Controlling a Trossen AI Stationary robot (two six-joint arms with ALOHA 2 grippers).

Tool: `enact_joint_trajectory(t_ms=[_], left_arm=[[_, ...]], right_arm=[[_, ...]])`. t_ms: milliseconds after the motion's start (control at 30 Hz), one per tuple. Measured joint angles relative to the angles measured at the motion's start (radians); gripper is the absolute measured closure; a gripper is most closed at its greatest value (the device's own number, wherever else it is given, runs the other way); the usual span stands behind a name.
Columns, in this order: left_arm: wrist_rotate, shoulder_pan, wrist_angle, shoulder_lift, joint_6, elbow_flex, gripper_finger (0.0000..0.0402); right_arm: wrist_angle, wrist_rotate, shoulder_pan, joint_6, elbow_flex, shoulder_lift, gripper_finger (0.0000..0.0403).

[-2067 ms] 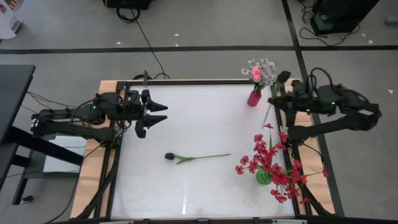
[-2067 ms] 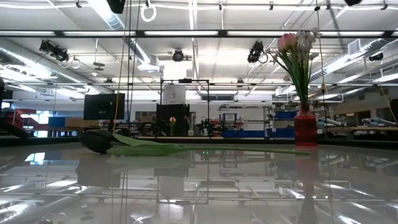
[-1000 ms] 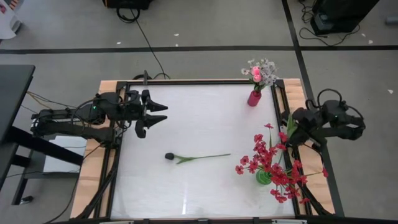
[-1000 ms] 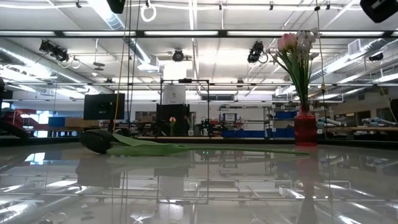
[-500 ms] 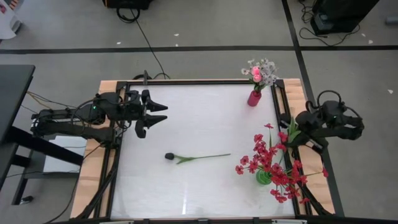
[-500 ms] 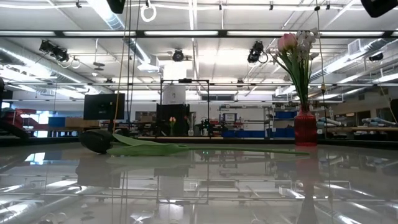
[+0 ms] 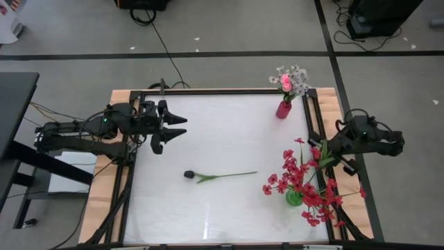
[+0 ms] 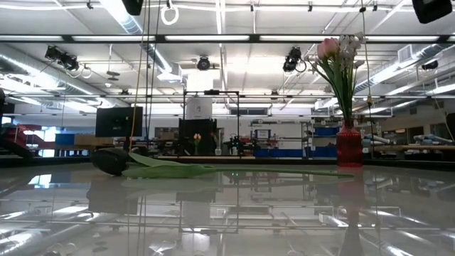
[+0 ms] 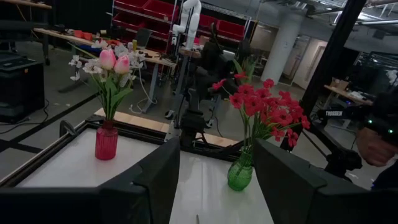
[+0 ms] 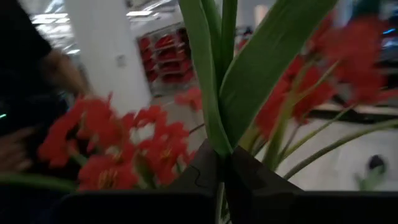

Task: Sort flowers into vase by color
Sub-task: Put the top black flower into the green vase

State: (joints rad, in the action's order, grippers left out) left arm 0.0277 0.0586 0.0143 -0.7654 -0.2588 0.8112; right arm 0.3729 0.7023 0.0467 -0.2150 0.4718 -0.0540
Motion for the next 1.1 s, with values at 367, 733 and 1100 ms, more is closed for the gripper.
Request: enact_joint_trajectory(t_ms=[367,733,1100], left_arm=[[0.000,0.000,0.000,0.000,0.000,0.000,0.0193],[0.000,0.000,0.000,0.000,0.000,0.000,0.0193],[0.000,0.000,0.000,0.000,0.000,0.000,0.0193]], right_arm=[[-0.072,0.085,0.000,-0.057,-0.091,-0.023,0.0363],[-0.080,0.182,0.000,-0.238,-0.085,-0.058,0.0269],[0.073,0.145,0.000,-0.397,0.077,-0.064,0.0232]])
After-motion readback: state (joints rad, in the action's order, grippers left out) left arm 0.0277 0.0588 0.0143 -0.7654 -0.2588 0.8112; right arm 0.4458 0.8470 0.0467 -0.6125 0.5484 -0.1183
